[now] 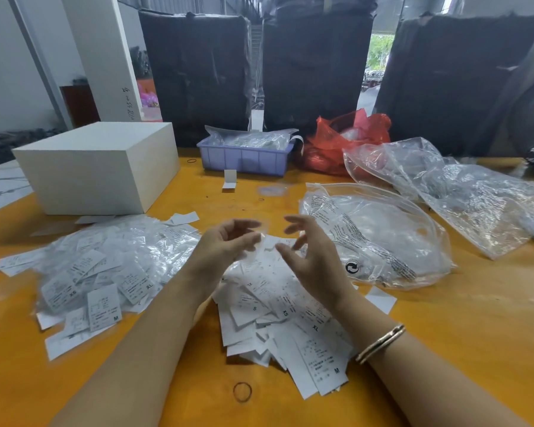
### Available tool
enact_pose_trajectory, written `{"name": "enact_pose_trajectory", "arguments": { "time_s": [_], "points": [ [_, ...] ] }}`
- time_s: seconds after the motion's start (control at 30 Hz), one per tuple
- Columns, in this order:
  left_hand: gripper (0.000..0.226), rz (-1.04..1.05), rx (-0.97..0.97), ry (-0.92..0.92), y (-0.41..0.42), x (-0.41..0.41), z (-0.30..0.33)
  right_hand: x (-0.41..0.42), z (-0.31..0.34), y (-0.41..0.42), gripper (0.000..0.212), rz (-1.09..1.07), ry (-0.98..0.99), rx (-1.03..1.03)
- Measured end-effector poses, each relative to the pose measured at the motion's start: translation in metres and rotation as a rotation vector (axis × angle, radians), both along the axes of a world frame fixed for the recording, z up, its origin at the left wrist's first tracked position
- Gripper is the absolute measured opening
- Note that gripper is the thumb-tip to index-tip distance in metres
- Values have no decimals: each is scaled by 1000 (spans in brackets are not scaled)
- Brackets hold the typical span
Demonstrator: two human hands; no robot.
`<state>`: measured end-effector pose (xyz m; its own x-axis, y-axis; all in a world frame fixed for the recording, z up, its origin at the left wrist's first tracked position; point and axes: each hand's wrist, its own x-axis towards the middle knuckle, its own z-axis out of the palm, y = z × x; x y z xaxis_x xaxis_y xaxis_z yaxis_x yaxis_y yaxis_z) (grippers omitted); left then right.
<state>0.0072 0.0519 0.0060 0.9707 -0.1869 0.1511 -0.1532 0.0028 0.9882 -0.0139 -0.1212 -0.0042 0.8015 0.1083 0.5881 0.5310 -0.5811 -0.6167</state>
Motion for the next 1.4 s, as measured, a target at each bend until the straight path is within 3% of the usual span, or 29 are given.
{"name": "enact_pose_trajectory", "arguments": {
  "time_s": [0.07, 0.13, 0.2, 0.3, 0.4, 0.57, 0.77, 0.93, 1.07, 1.17, 1.4],
  "points": [
    [16, 91, -102, 12, 2, 3, 0, 0, -1, 4, 44, 9, 231, -259],
    [18, 150, -159, 13, 1, 4, 1, 1, -4, 12, 54, -14, 324, -580],
    [12, 189, -156, 6, 1, 5, -1, 2, -6, 17, 52, -49, 368, -638],
    [5, 239, -118, -7, 0, 7, -5, 2, -6, 17, 29, -86, 418, -462],
    [6, 235, -134, -8, -1, 8, -6, 3, -5, 11, 21, -52, 527, -147],
    [24, 97, -177, -60, -5, 5, -7, 3, -3, 6, 23, -64, 444, -16],
    [16, 98, -262, -24, -7, 7, -9, 6, -7, 4, 16, -64, 293, 333],
    [42, 37, -423, 24, -6, 8, -9, 5, -9, 5, 36, 69, 310, 618],
    [52, -18, -512, 67, -9, 6, -9, 5, -10, 7, 33, 52, 275, 459],
    [48, -41, -533, 78, -12, 5, -9, 4, -8, 11, 21, 149, 344, 466],
    [35, -51, -317, 108, -13, 3, -10, 3, -4, 3, 5, 175, 259, 446]
  ]
}}
